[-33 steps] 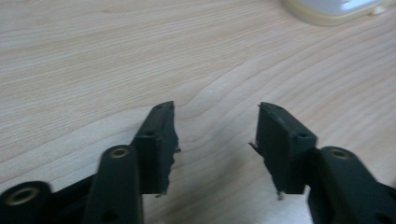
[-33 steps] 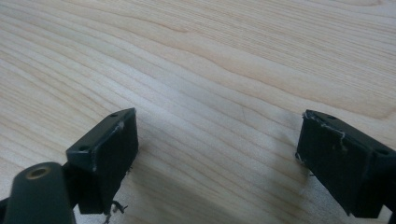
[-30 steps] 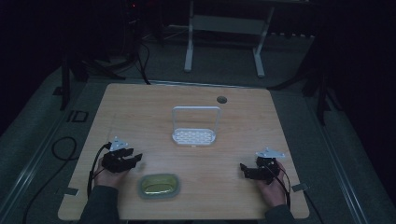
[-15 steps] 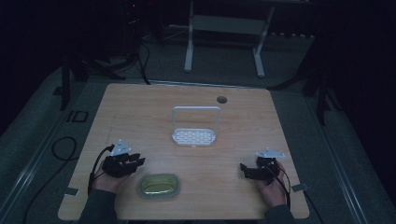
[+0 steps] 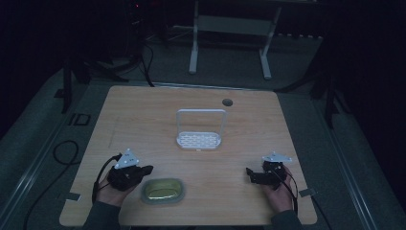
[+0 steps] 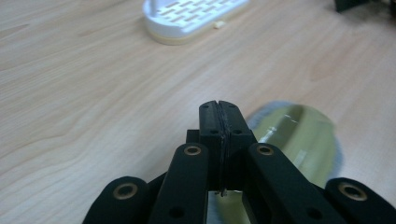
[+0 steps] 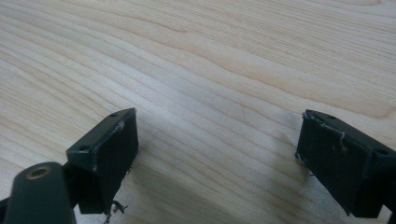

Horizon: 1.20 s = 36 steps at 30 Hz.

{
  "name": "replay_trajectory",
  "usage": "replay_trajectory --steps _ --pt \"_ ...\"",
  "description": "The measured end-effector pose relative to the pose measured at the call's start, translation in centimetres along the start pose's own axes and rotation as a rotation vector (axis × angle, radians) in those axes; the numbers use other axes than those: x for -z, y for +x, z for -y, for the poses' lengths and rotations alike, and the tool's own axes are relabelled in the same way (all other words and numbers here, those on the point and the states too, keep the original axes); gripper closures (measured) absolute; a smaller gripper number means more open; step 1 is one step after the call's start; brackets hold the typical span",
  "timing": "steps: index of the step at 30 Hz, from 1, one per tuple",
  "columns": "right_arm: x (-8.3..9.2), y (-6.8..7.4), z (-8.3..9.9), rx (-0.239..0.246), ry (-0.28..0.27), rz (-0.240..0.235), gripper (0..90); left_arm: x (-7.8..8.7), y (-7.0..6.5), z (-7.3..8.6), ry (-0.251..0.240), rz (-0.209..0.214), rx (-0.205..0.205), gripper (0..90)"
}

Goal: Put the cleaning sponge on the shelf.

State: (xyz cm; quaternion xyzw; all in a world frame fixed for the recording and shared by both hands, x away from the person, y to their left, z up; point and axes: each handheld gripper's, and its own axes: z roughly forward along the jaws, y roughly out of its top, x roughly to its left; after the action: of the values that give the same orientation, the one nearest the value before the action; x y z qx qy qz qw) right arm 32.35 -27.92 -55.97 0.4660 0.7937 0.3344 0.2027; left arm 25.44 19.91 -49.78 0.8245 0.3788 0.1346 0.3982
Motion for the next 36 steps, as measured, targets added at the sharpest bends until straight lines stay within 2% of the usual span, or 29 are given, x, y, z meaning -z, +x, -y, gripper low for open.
replay_trajectory --steps 3,5,6,8,10,12,16,17,18,22,25,33,36 --pt "0.0 0.0 0.0 0.0 0.0 0.0 12.3 0.0 -0.6 0.0 0.01 0.018 -0.013 89.5" --pt "0.0 0.0 0.0 0.0 0.0 0.0 12.3 -0.2 -1.2 -0.1 0.012 0.062 -0.018 89.4" --pt "0.0 0.0 0.0 0.0 -0.001 0.001 12.3 -0.3 -1.7 -0.2 0.014 0.08 -0.034 89.5" --pt "0.0 0.0 0.0 -0.001 0.0 0.001 12.3 -0.4 -2.0 -0.3 0.015 0.084 -0.041 89.4" --pt "0.0 0.0 0.0 -0.001 0.0 0.001 12.3 -0.5 -2.8 -0.8 0.018 0.112 -0.068 89.5" --pt "0.0 0.0 0.0 -0.002 0.0 0.001 12.3 -0.6 -3.1 -0.9 0.017 0.121 -0.079 89.5" --pt "0.0 0.0 0.0 -0.002 0.0 0.002 12.3 -1.5 -4.8 -1.1 0.051 0.167 -0.133 89.5" --pt "0.0 0.0 0.0 -0.002 0.0 0.002 12.3 -1.5 -4.8 -1.1 0.051 0.167 -0.133 89.5" --pt "0.0 0.0 0.0 -0.002 0.0 0.002 12.3 -2.0 -5.4 -0.9 0.069 0.177 -0.146 89.5" --pt "0.0 0.0 0.0 -0.002 0.0 0.002 12.3 -2.3 -5.9 -0.6 0.098 0.181 -0.171 89.5" --pt "0.0 0.0 0.0 -0.003 0.0 0.002 12.3 -2.5 -6.1 -0.2 0.136 0.15 -0.201 89.5" --pt "0.0 0.0 0.0 -0.003 0.0 0.003 12.3 -2.5 -5.8 0.1 0.156 0.124 -0.205 89.6" --pt "0.0 0.0 0.0 -0.004 0.0 0.003 12.3 -2.3 -5.1 0.1 0.155 0.101 -0.197 89.6"
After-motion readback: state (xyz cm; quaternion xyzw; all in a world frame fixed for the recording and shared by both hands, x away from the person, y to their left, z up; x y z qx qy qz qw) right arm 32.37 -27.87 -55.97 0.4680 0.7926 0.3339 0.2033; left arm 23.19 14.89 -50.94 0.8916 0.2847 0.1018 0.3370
